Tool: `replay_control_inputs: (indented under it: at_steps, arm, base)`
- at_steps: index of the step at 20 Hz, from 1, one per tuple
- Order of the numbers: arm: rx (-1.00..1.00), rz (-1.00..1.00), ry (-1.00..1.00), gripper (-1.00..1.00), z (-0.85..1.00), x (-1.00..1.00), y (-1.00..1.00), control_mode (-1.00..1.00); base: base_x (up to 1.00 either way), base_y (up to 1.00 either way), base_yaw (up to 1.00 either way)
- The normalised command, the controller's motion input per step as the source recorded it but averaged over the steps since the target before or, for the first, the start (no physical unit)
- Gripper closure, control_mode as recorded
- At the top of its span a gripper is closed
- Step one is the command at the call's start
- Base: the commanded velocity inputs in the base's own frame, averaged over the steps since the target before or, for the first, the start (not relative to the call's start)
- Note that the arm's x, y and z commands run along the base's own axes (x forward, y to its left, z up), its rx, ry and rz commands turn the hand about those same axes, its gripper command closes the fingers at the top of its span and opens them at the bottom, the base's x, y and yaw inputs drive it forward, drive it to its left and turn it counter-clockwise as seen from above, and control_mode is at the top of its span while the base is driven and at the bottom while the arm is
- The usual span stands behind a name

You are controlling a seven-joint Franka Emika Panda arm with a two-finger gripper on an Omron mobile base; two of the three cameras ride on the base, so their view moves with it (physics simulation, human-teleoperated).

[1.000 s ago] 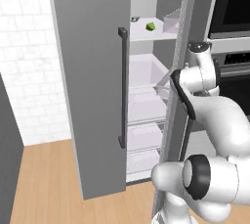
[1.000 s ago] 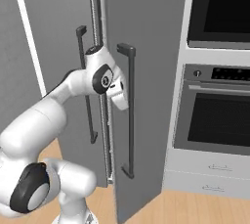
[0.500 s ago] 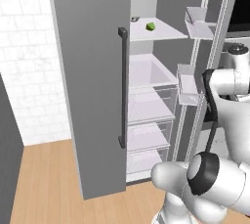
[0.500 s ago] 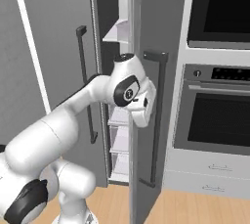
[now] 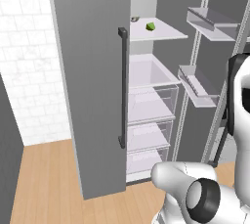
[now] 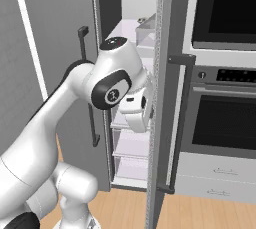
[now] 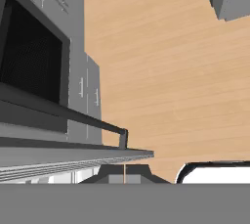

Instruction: Grab a lemon wedge from the fridge and one ice cube from the ice bowl, and put them in the glass of lemonade.

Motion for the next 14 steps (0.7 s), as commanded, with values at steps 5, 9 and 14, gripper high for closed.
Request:
replay_control_inputs:
  at_steps: [5, 9, 14]
  arm:
    - [-0.14, 0.30, 0.07, 1.00, 0.42, -0.36, 0.54, -1.00]
    - [-0.24, 0.37, 0.14, 1.00, 0.05, 0.09, 0.62, -1.00]
    - [-0.17, 0.17, 0.03, 1.00, -0.24, 0.33, 0.37, -1.00]
  base:
    - [0.00, 0.00, 0.00]
    - [0.00, 0.00, 0.00]
    - [0.00, 0.00, 0.00]
